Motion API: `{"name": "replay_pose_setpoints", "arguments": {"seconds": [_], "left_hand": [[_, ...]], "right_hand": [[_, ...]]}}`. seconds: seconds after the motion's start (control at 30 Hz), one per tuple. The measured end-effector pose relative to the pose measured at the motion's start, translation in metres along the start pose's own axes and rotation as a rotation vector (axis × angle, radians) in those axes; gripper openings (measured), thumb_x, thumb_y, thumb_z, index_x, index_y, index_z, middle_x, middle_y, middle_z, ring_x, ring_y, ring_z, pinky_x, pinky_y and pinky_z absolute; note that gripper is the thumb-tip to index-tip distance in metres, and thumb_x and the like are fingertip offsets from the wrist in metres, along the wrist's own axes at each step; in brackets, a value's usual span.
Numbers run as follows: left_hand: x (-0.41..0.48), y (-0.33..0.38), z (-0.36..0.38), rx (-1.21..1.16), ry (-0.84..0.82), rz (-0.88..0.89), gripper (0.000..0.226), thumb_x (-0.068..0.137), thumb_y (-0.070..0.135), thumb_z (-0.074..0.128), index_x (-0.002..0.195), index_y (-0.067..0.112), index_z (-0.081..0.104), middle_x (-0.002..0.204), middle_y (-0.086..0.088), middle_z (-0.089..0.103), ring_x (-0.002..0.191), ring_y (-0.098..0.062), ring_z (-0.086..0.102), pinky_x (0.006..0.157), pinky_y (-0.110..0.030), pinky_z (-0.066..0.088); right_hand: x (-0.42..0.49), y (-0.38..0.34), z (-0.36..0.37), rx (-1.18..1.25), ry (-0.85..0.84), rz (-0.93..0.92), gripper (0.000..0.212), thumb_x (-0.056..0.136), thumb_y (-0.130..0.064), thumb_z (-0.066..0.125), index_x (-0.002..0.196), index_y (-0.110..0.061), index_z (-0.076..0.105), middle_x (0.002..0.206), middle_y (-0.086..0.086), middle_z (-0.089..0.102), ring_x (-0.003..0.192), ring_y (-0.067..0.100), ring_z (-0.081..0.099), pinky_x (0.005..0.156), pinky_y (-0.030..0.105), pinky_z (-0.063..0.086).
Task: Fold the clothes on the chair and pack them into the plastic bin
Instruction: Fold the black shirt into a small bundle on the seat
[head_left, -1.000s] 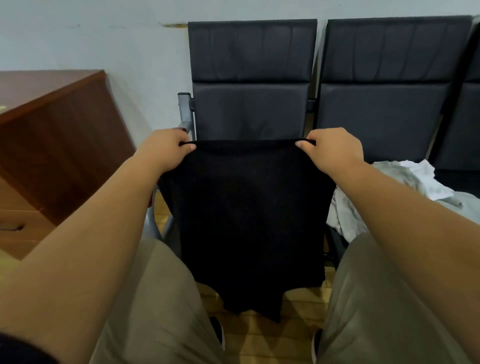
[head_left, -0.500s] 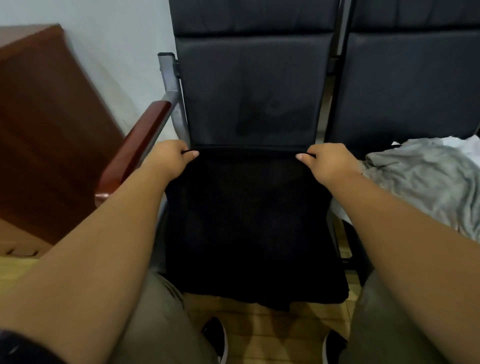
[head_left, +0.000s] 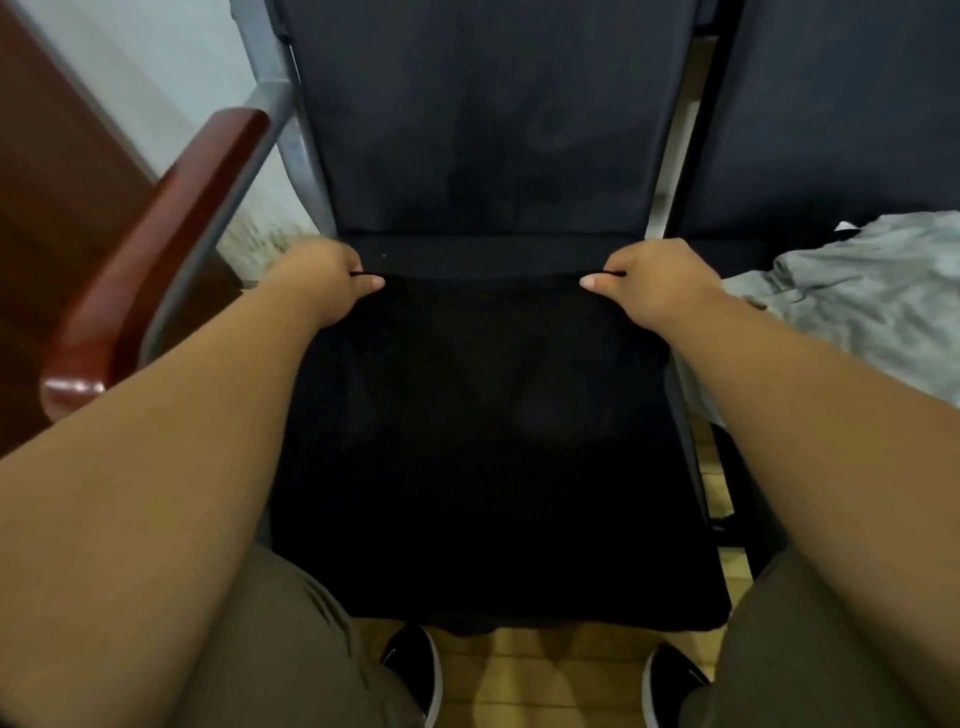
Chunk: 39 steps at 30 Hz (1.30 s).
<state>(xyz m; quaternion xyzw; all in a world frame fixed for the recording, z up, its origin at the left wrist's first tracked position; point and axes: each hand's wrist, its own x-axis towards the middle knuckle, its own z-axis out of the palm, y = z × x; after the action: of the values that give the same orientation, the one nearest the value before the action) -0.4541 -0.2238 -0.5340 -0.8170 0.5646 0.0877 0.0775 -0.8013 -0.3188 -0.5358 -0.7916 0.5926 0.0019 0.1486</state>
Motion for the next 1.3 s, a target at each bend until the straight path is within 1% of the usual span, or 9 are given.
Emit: {"name": "replay_pose_setpoints", "arguments": {"seconds": [0.17, 0.33, 0.43, 0.53, 0.7, 0.83, 0.93, 1.17, 1.3], "left_hand": [[0.003, 0.003, 0.014, -0.02, -0.045, -0.034, 0.04, 0.105, 0.06, 0.05, 0.102, 0.022, 0.062, 0.093, -0.007, 0.059, 0.097, -0.032, 0.058, 0.092, -0.049, 0.051], [-0.001, 0.003, 0.015, -0.042, -0.027, -0.015, 0.026, 0.104, 0.049, 0.058, 0.107, 0.023, 0.059, 0.104, -0.006, 0.058, 0.105, -0.034, 0.056, 0.103, -0.057, 0.046], [-0.003, -0.003, 0.011, 0.021, -0.052, -0.043, 0.043, 0.099, 0.047, 0.064, 0.127, 0.015, 0.058, 0.122, -0.015, 0.056, 0.115, -0.042, 0.056, 0.104, -0.059, 0.048], [-0.011, -0.002, 0.003, 0.051, -0.11, -0.057, 0.062, 0.1, 0.045, 0.065, 0.145, 0.007, 0.047, 0.14, -0.023, 0.049, 0.123, -0.044, 0.054, 0.102, -0.052, 0.049], [-0.027, 0.001, 0.001, 0.035, -0.287, -0.038, 0.088, 0.098, 0.055, 0.066, 0.162, 0.007, 0.029, 0.159, -0.021, 0.042, 0.14, -0.041, 0.048, 0.114, -0.051, 0.044], [-0.045, 0.01, 0.009, 0.065, -0.513, 0.02, 0.099, 0.097, 0.069, 0.058, 0.17, 0.024, 0.009, 0.175, -0.009, 0.016, 0.159, -0.035, 0.023, 0.126, -0.05, 0.023], [-0.049, 0.015, 0.014, 0.089, -0.616, -0.006, 0.096, 0.098, 0.074, 0.05, 0.169, 0.034, 0.0, 0.177, -0.006, -0.002, 0.163, -0.034, 0.006, 0.129, -0.054, 0.01], [-0.037, 0.019, 0.03, 0.028, -0.531, -0.077, 0.088, 0.101, 0.075, 0.039, 0.167, 0.041, -0.009, 0.175, -0.006, -0.019, 0.161, -0.042, 0.006, 0.128, -0.058, 0.014], [-0.025, 0.019, 0.038, -0.026, -0.447, -0.077, 0.086, 0.102, 0.075, 0.037, 0.167, 0.04, -0.007, 0.175, -0.006, -0.019, 0.162, -0.039, -0.005, 0.129, -0.06, 0.008]], "right_hand": [[0.01, -0.004, 0.013, -0.065, -0.066, 0.037, 0.046, 0.102, -0.067, 0.051, 0.102, -0.026, 0.073, 0.104, 0.004, 0.065, 0.099, 0.028, 0.063, 0.082, 0.041, 0.054], [0.007, -0.009, 0.023, -0.218, 0.026, 0.024, 0.047, 0.106, -0.067, 0.039, 0.123, -0.036, 0.071, 0.131, 0.01, 0.058, 0.126, 0.036, 0.051, 0.106, 0.052, 0.042], [0.002, -0.014, 0.022, -0.223, 0.069, -0.017, 0.042, 0.108, -0.06, 0.041, 0.134, -0.039, 0.067, 0.135, 0.01, 0.054, 0.13, 0.037, 0.047, 0.11, 0.054, 0.039], [-0.007, -0.022, 0.019, -0.221, 0.071, -0.054, 0.037, 0.108, -0.049, 0.046, 0.138, -0.034, 0.064, 0.136, 0.011, 0.053, 0.13, 0.037, 0.047, 0.109, 0.052, 0.041], [-0.025, -0.042, 0.02, -0.193, -0.17, -0.037, 0.046, 0.105, -0.046, 0.052, 0.149, -0.034, 0.054, 0.151, 0.012, 0.042, 0.136, 0.04, 0.045, 0.105, 0.049, 0.045], [-0.029, -0.047, 0.028, -0.268, -0.424, 0.013, 0.069, 0.105, -0.053, 0.053, 0.166, -0.037, 0.025, 0.17, 0.009, 0.019, 0.148, 0.042, 0.037, 0.118, 0.051, 0.04], [-0.027, -0.046, 0.033, -0.243, -0.473, 0.031, 0.077, 0.105, -0.059, 0.051, 0.168, -0.036, 0.015, 0.175, 0.005, 0.006, 0.155, 0.038, 0.03, 0.123, 0.052, 0.033], [-0.009, -0.033, 0.043, -0.171, -0.477, 0.065, 0.082, 0.102, -0.068, 0.048, 0.168, -0.044, 0.006, 0.177, -0.006, -0.007, 0.162, 0.039, 0.002, 0.13, 0.057, 0.013], [0.002, -0.024, 0.045, -0.117, -0.422, 0.045, 0.079, 0.103, -0.07, 0.045, 0.167, -0.046, 0.007, 0.177, -0.007, -0.007, 0.162, 0.041, -0.002, 0.13, 0.06, 0.012]]}}
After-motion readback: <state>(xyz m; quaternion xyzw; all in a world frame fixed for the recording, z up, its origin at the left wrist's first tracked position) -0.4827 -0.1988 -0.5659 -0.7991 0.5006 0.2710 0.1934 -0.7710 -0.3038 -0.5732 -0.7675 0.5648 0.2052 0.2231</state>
